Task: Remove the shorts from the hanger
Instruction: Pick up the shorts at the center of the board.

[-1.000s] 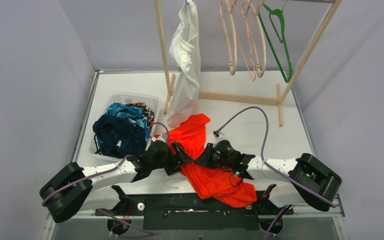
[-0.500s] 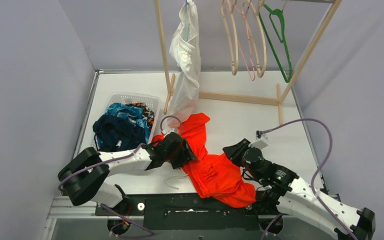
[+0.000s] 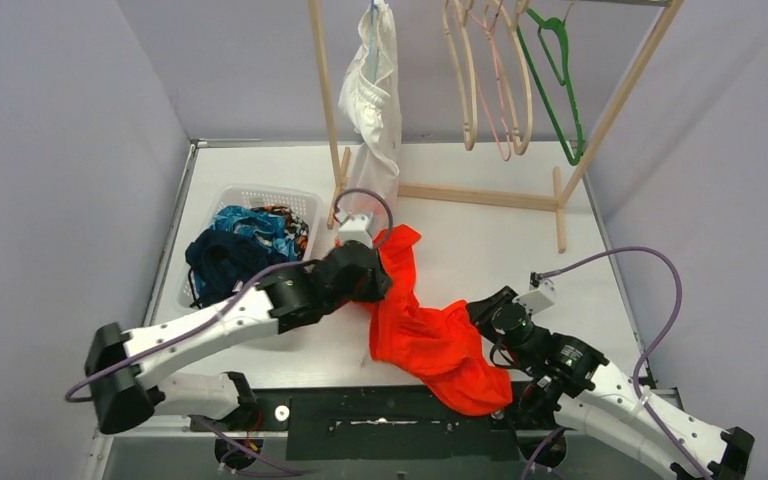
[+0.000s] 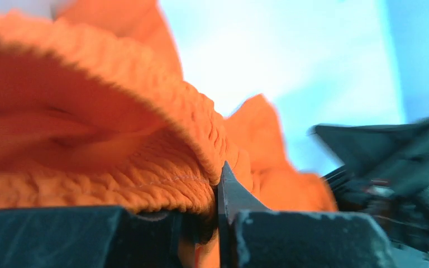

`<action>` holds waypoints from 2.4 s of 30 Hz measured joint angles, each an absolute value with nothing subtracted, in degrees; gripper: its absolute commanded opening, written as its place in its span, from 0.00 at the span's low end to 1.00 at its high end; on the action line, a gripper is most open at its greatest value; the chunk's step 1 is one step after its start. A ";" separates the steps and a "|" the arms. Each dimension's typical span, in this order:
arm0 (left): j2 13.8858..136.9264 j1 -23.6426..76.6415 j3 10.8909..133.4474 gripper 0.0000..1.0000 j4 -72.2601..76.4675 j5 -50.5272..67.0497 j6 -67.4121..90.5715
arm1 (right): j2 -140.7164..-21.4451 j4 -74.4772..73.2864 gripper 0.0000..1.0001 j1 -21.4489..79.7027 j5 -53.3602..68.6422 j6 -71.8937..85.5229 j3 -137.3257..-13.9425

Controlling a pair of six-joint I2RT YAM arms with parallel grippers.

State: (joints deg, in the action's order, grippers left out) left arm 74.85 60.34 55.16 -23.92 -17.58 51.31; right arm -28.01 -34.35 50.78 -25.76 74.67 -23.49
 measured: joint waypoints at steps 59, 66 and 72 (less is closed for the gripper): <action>97.91 72.07 56.36 0.00 -29.41 -41.36 48.58 | -26.09 -36.69 0.31 50.78 -29.32 79.50 -21.30; 86.35 71.24 62.13 0.00 -58.13 -59.27 61.04 | -26.09 -36.69 0.32 50.78 -29.67 80.23 -20.25; 75.24 69.23 70.91 0.00 -70.65 -69.45 66.94 | -26.20 -36.51 0.32 50.78 -29.69 80.38 -20.23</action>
State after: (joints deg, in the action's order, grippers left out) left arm 75.24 69.23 70.91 -70.65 -69.45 66.94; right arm -26.20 -36.51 50.78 -29.69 80.38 -20.23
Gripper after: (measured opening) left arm 0.233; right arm 0.315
